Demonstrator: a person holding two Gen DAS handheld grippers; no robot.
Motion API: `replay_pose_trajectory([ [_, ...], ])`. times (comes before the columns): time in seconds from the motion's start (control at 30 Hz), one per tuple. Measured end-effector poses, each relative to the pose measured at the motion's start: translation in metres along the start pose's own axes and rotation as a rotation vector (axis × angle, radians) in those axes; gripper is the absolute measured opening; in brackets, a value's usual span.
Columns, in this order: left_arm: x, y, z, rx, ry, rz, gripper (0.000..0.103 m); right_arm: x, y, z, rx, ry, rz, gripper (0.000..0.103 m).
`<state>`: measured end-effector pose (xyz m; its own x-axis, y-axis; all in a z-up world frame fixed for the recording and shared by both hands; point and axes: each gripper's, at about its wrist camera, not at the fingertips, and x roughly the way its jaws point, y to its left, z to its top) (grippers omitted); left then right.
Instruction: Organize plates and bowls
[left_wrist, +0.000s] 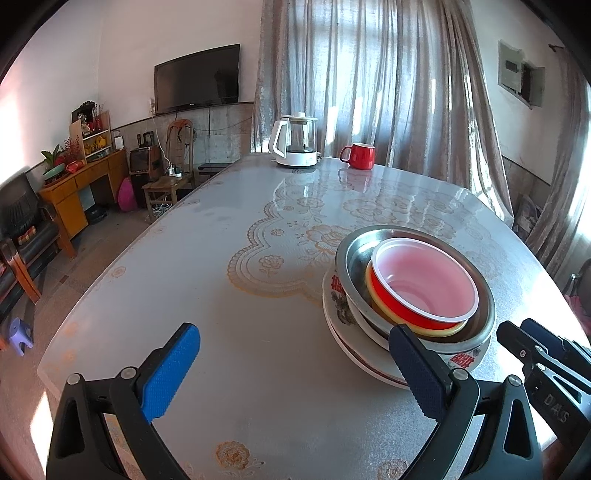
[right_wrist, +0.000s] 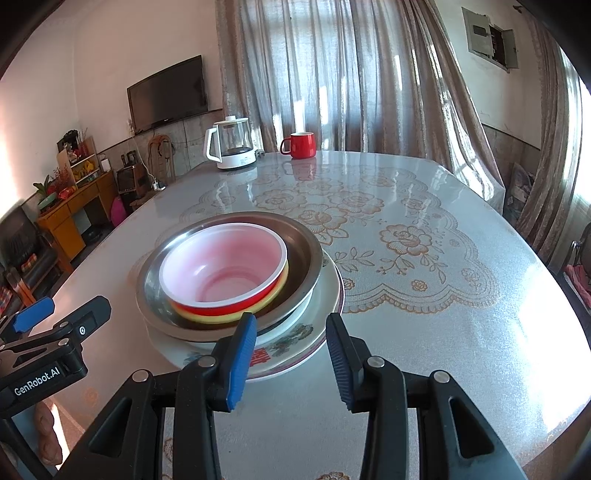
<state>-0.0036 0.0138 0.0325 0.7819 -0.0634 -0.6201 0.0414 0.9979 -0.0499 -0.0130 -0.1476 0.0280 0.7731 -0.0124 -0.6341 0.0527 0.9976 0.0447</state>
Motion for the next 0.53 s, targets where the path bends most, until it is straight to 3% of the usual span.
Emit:
replay_pose_trajectory([
  [0.53,-0.0008,0.0040,0.0006,-0.008,-0.009,0.014,0.103,-0.0037,-0.0016,0.0008,0.001,-0.009,0.004,0.039],
])
